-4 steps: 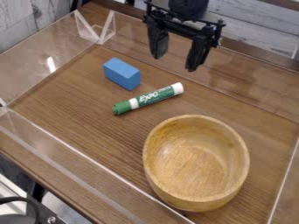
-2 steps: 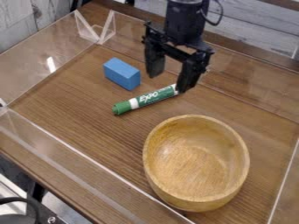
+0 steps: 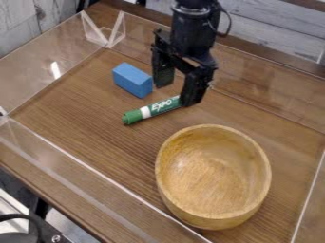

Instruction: Put the green marker in the brown bowl

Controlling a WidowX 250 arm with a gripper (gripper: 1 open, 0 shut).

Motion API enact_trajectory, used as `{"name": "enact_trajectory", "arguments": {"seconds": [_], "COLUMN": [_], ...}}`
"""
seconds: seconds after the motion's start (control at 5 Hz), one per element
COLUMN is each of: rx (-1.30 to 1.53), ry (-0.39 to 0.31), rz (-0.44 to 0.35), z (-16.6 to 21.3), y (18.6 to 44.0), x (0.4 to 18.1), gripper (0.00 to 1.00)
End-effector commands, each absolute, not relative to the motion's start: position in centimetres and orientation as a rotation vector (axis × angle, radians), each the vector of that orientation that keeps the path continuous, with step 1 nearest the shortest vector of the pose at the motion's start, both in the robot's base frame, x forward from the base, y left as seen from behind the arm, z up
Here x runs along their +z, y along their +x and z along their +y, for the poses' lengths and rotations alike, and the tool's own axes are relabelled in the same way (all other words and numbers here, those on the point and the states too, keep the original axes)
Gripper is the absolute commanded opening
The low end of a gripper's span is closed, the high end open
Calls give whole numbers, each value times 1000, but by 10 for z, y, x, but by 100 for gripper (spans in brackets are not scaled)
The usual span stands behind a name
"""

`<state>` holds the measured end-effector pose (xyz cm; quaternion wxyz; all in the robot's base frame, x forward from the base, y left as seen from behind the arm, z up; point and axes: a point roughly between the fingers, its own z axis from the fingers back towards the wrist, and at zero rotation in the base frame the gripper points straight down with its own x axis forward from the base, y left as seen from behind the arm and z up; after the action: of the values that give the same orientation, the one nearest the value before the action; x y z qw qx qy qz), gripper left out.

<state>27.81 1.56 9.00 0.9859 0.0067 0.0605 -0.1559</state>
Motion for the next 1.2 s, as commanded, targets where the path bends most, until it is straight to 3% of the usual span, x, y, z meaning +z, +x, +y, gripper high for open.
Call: {"name": "enact_trajectory", "arguments": {"seconds": [0.0, 1.0], "rx": [-364, -412], "ry": [39, 38], "rz": [63, 3], "z": [25, 44], "y": [282, 276], "x": [97, 68], "gripper": [100, 100]}}
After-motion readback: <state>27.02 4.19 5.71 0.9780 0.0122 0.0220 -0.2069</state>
